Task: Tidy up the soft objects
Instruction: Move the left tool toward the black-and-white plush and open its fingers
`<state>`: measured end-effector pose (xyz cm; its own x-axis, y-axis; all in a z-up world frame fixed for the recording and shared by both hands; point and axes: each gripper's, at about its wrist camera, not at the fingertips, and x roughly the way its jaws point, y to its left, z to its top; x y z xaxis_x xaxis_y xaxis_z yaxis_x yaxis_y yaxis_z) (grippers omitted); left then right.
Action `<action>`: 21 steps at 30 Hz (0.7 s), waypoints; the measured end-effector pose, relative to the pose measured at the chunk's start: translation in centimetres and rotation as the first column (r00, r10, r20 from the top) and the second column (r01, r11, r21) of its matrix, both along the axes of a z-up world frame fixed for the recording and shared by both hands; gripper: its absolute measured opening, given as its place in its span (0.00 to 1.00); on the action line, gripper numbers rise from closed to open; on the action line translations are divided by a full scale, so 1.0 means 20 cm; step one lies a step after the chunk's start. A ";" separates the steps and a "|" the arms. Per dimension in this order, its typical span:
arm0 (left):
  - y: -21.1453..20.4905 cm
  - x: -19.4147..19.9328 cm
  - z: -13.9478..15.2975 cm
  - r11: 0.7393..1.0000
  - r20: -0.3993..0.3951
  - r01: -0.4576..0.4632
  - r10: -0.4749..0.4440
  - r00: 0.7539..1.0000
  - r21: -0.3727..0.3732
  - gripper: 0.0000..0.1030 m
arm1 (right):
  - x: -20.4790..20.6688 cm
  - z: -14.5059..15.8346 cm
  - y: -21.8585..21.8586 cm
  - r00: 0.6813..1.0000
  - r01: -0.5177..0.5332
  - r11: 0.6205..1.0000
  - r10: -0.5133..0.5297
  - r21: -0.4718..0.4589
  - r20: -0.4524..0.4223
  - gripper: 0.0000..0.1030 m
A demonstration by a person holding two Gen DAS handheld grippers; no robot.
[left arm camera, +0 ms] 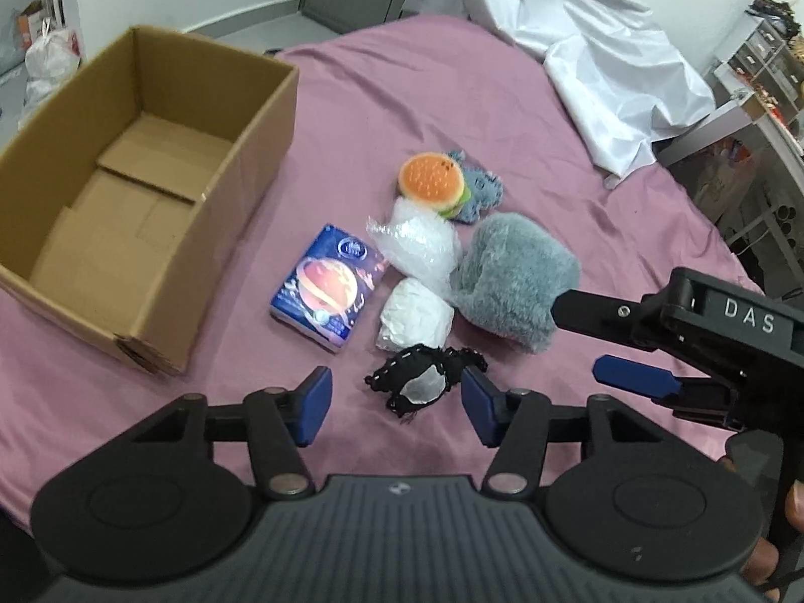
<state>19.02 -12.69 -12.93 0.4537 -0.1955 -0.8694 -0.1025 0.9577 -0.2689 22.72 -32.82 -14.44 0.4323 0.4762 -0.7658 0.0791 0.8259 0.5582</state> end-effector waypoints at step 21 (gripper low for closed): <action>-0.05 0.09 -0.19 1.000 -0.048 0.003 -0.003 0.999 -0.013 0.20 | 0.14 -0.12 0.05 0.998 -0.052 0.998 0.051 -0.022 -0.039 0.76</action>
